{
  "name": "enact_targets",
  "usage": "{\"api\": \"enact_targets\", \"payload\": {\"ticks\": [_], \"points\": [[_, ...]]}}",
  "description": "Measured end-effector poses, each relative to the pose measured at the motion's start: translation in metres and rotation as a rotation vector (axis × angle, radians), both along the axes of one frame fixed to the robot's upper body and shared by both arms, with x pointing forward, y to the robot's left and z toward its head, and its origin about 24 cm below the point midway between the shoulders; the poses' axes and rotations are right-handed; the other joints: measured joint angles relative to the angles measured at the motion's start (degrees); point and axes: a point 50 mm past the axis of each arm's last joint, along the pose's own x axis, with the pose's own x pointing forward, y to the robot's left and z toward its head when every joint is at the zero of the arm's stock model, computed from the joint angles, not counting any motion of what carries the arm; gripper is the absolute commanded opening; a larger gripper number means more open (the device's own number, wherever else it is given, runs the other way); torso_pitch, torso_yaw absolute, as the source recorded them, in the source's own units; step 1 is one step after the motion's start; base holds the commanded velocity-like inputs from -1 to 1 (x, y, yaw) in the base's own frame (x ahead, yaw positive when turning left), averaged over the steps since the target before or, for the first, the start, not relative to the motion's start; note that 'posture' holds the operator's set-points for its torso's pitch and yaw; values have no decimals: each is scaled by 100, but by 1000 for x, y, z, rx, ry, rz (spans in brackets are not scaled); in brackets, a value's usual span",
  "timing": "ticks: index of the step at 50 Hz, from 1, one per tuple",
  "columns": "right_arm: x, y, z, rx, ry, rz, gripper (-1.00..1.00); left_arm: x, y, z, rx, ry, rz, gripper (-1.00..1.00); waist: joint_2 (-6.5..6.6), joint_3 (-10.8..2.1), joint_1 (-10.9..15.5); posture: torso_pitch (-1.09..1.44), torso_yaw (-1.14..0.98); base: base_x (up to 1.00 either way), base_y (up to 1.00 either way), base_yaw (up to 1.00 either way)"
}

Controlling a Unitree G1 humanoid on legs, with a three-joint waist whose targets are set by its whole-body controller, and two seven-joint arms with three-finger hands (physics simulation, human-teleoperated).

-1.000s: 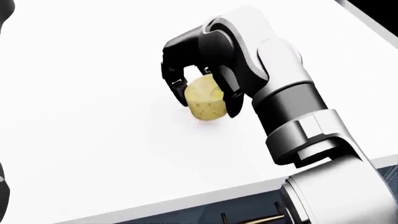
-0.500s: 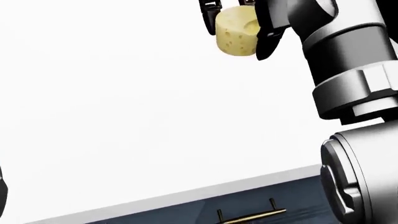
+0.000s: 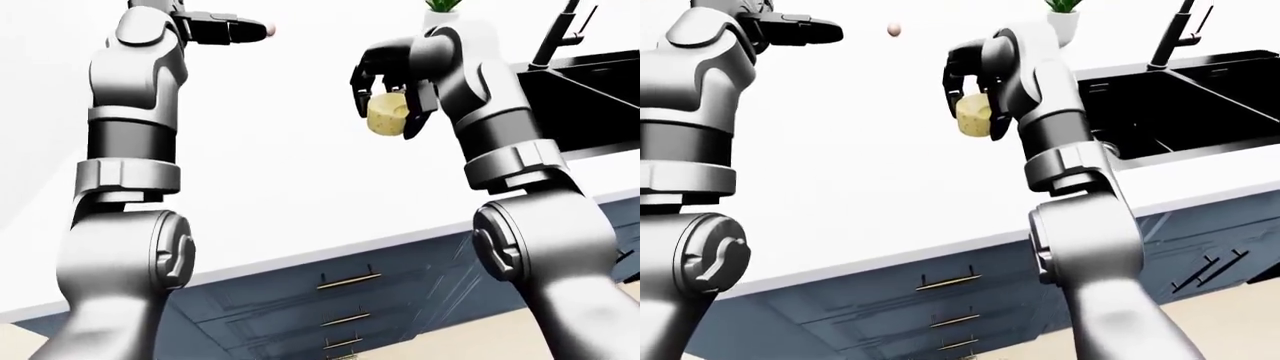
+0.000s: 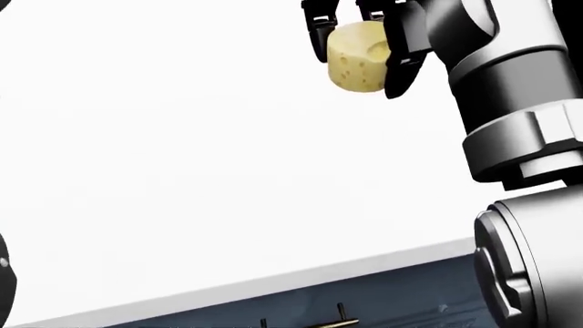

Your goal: Pick up the wedge of cheese and place it on the slice of bread to prepare a simple cheese on bread dish.

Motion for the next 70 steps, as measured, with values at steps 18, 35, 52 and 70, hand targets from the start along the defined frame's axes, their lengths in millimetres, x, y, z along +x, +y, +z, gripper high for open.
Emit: {"api": "enact_targets", "payload": {"ticks": [18,35,52,70], "points": [[-1,10,-3,-8,14,39,-100,0,8,-1,-6,10,33,100,326,-18,-10,0,0,0,-7,0],[-1,-3,-3,-3,16,-7,-100,-8,-2,7,13,-18,-10,100,90,63,11,0,0,0,-9,0],[-3,2,2,1,4,14,-100,-43,4,19,29,-57,9,100,212,28,2,0,0,0,-9,0],[-1,-7,1,3,6,-19,-100,-42,-8,26,43,-68,-30,100,269,70,25,0,0,0,-12,0]]}}
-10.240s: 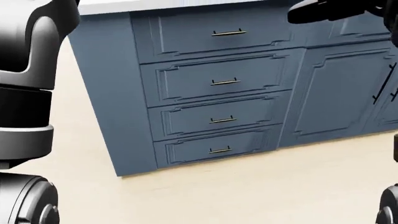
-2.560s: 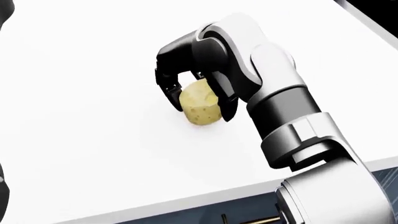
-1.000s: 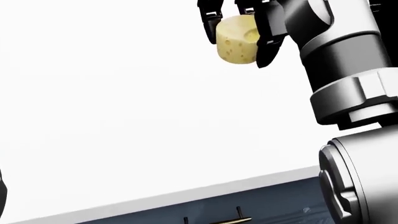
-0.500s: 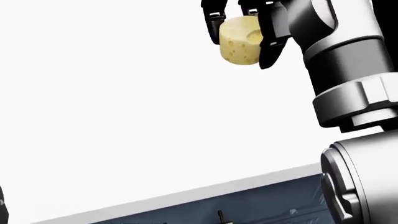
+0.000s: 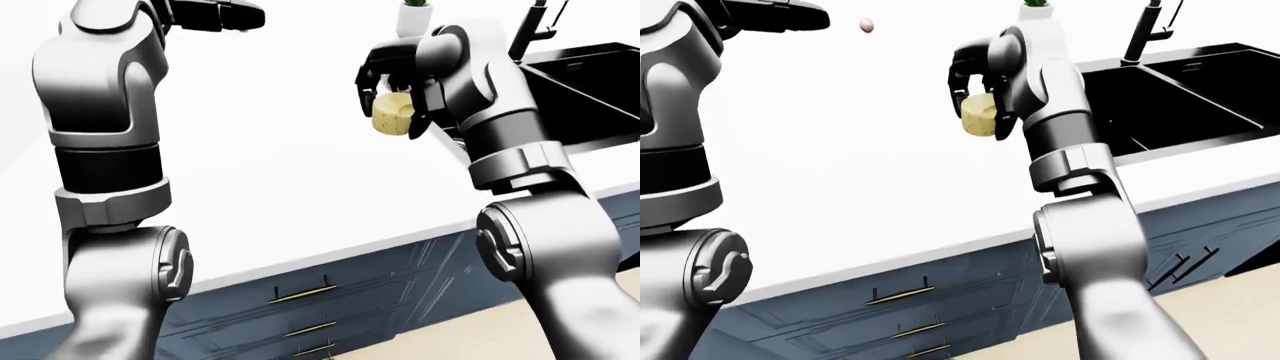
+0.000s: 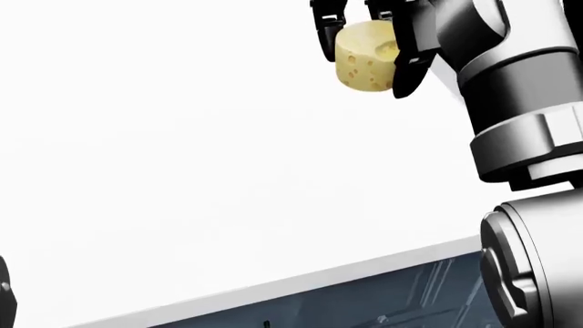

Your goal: Pick up the wedge of cheese and place it on the slice of bread to prepare a simple cheese on bread dish.

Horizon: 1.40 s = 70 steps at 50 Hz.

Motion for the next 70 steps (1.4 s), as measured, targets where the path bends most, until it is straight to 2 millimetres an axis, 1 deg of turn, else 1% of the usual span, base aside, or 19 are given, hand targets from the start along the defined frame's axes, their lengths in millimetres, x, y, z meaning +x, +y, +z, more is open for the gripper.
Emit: {"api": "enact_targets", "payload": {"ticks": [3,9,16,19,24,29,33,35,37,40,42,46,49,50,54,59,64,66,70], "points": [[-1,1,3,1,-10,3,-100,1,0,1,1,-1,1,100,234,-26,-31,0,0,0,-14,0],[0,8,-7,-8,17,32,-100,3,9,-6,-13,30,37,100,155,-46,7,0,0,0,-17,0],[-2,7,2,0,-15,25,-100,0,7,0,-9,4,29,100,-188,-60,3,0,0,0,-22,0],[-2,7,4,1,-21,29,-100,0,7,1,-9,1,29,100,-502,-94,29,0,0,0,-23,0],[1,-7,-6,2,19,-21,-100,3,-4,-5,6,25,-13,100,-370,-32,-61,0,0,0,-23,0],[0,-3,-4,-1,12,-10,-100,1,0,0,-1,9,0,100,-102,18,25,0,0,0,-23,0],[-1,-2,-1,1,1,-4,-100,0,-1,2,3,-7,-1,100,59,-10,15,0,0,0,-23,0],[-1,-1,1,1,-6,-2,-100,0,0,3,2,-6,1,100,214,-22,-5,0,0,0,-23,0],[-2,3,0,2,-9,10,-100,0,3,2,-2,-2,13,100,133,-1,37,0,0,0,-22,0],[-1,8,-7,-8,18,29,-100,2,9,-4,-12,27,36,100,154,-37,32,0,0,0,-23,0],[-1,7,-7,-9,21,26,-100,1,8,-3,-11,26,37,100,95,-61,7,0,0,0,-23,0],[-2,5,0,-3,-6,20,-100,-1,7,2,-6,1,28,100,-139,-42,0,0,0,0,-23,0],[-3,6,4,-2,-19,24,-100,-1,6,2,-6,-2,28,100,-447,-84,19,0,0,0,-23,0],[-3,4,5,-1,-23,19,-100,-1,4,3,-5,-5,23,100,-496,-105,-9,0,0,0,-23,0],[1,-6,-6,0,18,-22,-100,3,-5,-5,11,26,-15,100,-344,-31,-74,0,0,0,-23,0],[1,-3,-5,-6,18,-11,-100,1,-1,0,3,9,-5,100,-55,27,14,0,0,0,-23,0],[0,0,0,-5,-2,0,-100,-1,1,3,5,-8,1,100,281,-30,-5,0,0,0,-23,0],[-1,5,-2,-6,1,15,-100,0,5,0,0,1,15,100,160,-1,45,0,0,0,-23,0],[0,8,-7,-14,23,28,-100,2,9,-5,-8,29,34,100,133,-74,7,0,0,0,-23,0]]}}
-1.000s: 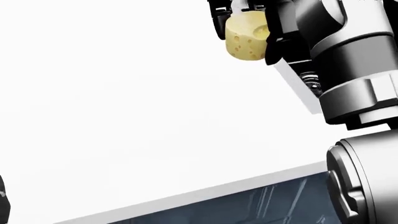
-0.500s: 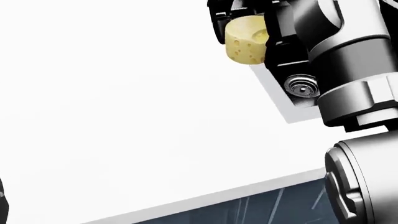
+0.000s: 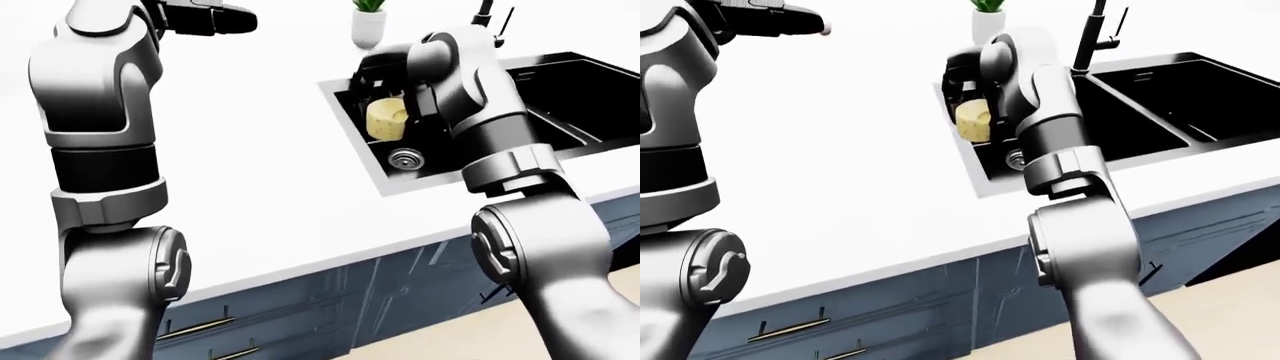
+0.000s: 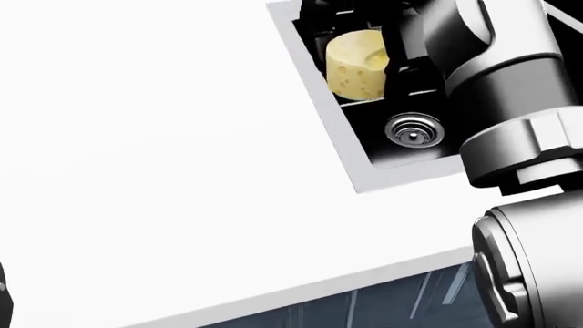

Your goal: Pick up the wedge of cheese and place it on the slice of bread to prepare a simple cheese on bread dish.

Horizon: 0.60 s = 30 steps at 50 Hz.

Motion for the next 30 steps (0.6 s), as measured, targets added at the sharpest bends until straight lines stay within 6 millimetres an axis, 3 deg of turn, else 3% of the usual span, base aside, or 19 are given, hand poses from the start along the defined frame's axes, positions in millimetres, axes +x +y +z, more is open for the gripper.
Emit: {"api": "enact_targets", "payload": {"ticks": [5,8,12,17,22,24,27,30], "points": [[-2,-2,9,8,-34,-8,-100,-3,-1,5,3,-23,-6,100,-330,30,-1,0,0,0,-24,0],[-2,-3,12,11,-46,-10,-100,-3,-2,7,4,-31,-10,100,-650,-35,0,0,0,0,-24,0],[1,-15,2,13,-10,-54,-100,0,-13,0,19,-7,-48,100,-483,37,-74,0,0,0,-25,0],[0,-12,3,9,-10,-45,-100,-1,-8,4,11,-20,-37,100,-200,97,12,0,0,0,-25,0],[-1,-9,8,13,-27,-34,-100,-2,-7,7,12,-31,-30,100,101,63,-8,0,0,0,-25,0],[-1,-5,7,15,-30,-22,-100,-3,-3,6,9,-31,-20,100,20,71,43,0,0,0,-25,0],[0,-1,0,7,-4,-5,-100,0,2,-1,-1,0,2,100,30,29,31,0,0,0,-25,0],[0,-5,3,9,-9,-15,-100,-1,0,2,2,-7,-2,100,-104,17,-3,0,0,0,-25,0]]}}
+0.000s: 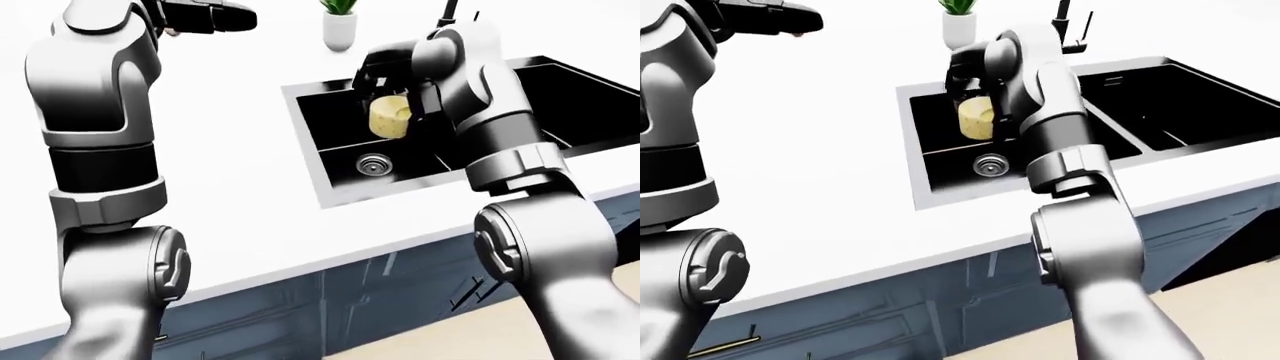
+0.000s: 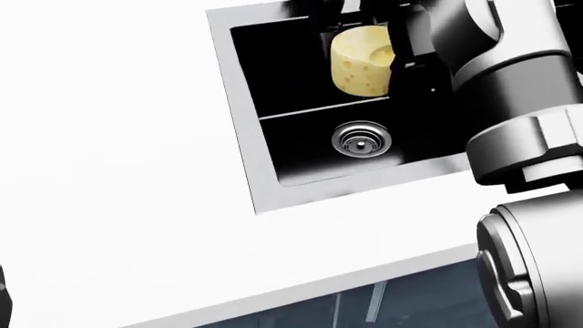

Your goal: Pick up the wedge of cheese and place it on the slice of bread to prepare a simple cheese on bread dish.

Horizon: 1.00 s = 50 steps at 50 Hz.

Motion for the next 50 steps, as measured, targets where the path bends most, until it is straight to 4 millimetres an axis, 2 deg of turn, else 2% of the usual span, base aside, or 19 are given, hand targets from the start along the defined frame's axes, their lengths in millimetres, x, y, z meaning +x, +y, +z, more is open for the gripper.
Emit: {"api": "enact_targets", "payload": {"ticks": [4,6,7,10,16,19,21,23,26,29,32,34,35,37,39,43,47,49,50], "points": [[1,-5,8,12,-25,-14,-100,-1,-1,2,5,-16,-5,100,-296,6,21,0,0,0,-25,0],[1,-8,11,16,-34,-22,-100,-2,-2,5,6,-21,-8,100,-581,-54,-1,0,0,0,-25,0],[1,-11,10,19,-35,-33,-100,-1,-5,4,8,-24,-16,100,-507,-30,-42,0,0,0,-25,0],[3,-21,3,16,-5,-71,-100,1,-13,-1,21,-2,-48,100,-451,4,-99,0,0,0,-25,0],[3,-15,7,13,-14,-53,-100,-1,-10,4,15,-15,-38,100,-82,81,16,0,0,0,-25,0],[3,-16,7,15,-15,-53,-100,-2,-10,6,18,-30,-37,100,79,61,7,0,0,0,-25,0],[3,-15,10,16,-24,-53,-100,-2,-8,7,16,-32,-32,100,232,30,-12,0,0,0,-26,0],[3,-11,6,15,-20,-39,-100,-1,-4,4,10,-24,-17,100,99,39,25,0,0,0,-25,0],[4,-7,1,9,2,-24,-100,1,0,-2,4,8,2,100,103,3,14,0,0,0,-25,0],[3,-9,5,12,-9,-31,-100,0,-1,1,8,-3,-3,100,-24,1,-12,0,0,0,-26,0],[2,-9,10,18,-29,-31,-100,-2,-2,3,10,-19,-6,100,-233,16,6,0,0,0,-25,0],[1,-9,12,20,-37,-30,-100,-2,-2,4,10,-24,-7,100,-470,-17,15,0,0,0,-25,0],[1,-11,13,21,-41,-34,-100,-2,-4,5,11,-28,-13,100,-532,-43,-17,0,0,0,-25,0],[2,-18,9,25,-29,-58,-100,-1,-10,1,21,-18,-35,100,-445,16,-80,0,0,0,-25,0],[4,-22,3,22,-2,-77,-100,1,-13,-2,25,1,-50,100,-383,22,-77,0,0,0,-25,0],[3,-19,3,18,0,-72,-100,-1,-9,1,17,-7,-40,100,-137,78,5,0,0,0,-25,0],[2,-17,7,21,-14,-61,-100,-4,-9,7,20,-31,-34,100,62,70,11,0,0,0,-25,0],[2,-16,10,21,-22,-58,-100,-4,-8,8,20,-35,-32,100,236,41,-3,0,0,0,-25,0],[2,-14,10,21,-25,-52,-100,-4,-6,7,19,-34,-27,100,175,43,26,0,0,0,-25,0]]}}
